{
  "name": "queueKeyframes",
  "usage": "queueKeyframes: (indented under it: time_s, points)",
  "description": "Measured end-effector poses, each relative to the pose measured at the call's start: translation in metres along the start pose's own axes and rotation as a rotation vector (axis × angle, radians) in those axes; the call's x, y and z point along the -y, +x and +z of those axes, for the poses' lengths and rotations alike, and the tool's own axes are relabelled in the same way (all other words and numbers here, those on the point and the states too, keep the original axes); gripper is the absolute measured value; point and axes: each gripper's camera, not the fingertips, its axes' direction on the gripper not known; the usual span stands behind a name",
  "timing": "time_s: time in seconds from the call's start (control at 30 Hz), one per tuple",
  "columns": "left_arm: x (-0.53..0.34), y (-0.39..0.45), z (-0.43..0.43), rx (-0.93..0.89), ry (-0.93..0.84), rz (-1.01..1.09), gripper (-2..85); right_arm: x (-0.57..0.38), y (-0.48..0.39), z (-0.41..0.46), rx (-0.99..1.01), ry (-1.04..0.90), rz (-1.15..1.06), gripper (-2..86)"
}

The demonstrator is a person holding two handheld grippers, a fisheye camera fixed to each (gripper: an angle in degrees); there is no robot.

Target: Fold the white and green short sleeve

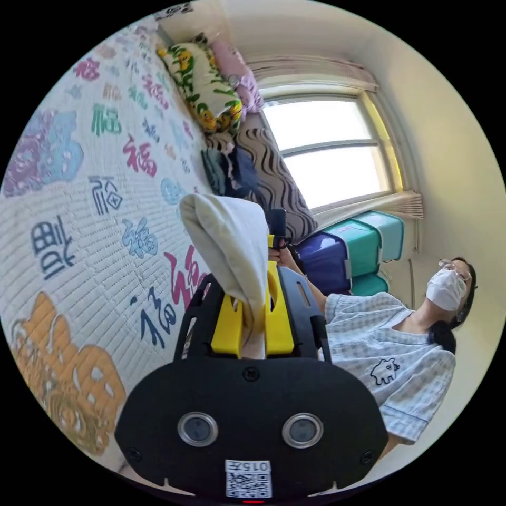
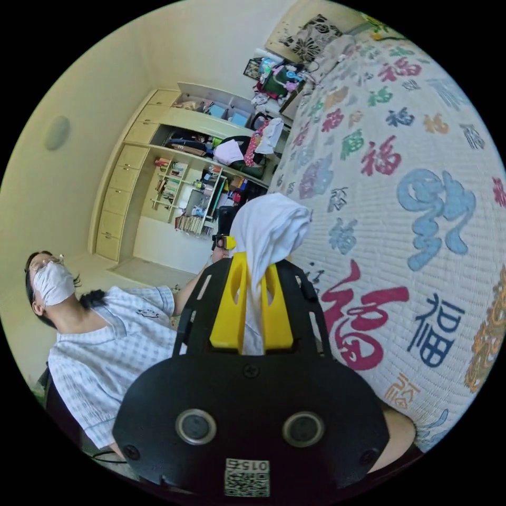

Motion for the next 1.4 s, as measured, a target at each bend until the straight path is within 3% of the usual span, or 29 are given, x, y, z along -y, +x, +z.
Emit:
queueKeyframes:
  time_s: [0.17,0.33,0.53,0.73,1.1,1.27,1.4]
  points:
    - [-0.044,0.103,-0.155,0.071,0.188,0.074,5.0,0.069,-0.093,0.114,0.036,-0.110,-0.187,3.8]
    - [-0.126,0.171,-0.335,0.190,0.385,0.026,5.1,0.140,-0.167,0.288,0.090,-0.305,-0.306,2.4]
    - [-0.196,0.195,-0.497,0.286,0.601,-0.093,5.2,0.200,-0.191,0.458,0.178,-0.384,-0.256,1.0]
    - [-0.229,0.143,-0.565,0.306,0.654,-0.288,5.3,0.227,-0.166,0.570,0.048,-0.467,-0.124,0.6]
    - [-0.271,0.126,-0.567,0.240,0.785,-0.207,1.4,0.247,-0.162,0.567,0.092,-0.412,-0.054,0.0]
    - [-0.312,0.159,-0.545,0.398,0.926,-0.239,-0.7,0.252,-0.177,0.515,0.077,-0.327,-0.053,-0.5]
    - [-0.345,0.216,-0.484,0.550,1.117,-0.122,-0.9,0.241,-0.194,0.426,0.023,-0.166,-0.078,-0.5]
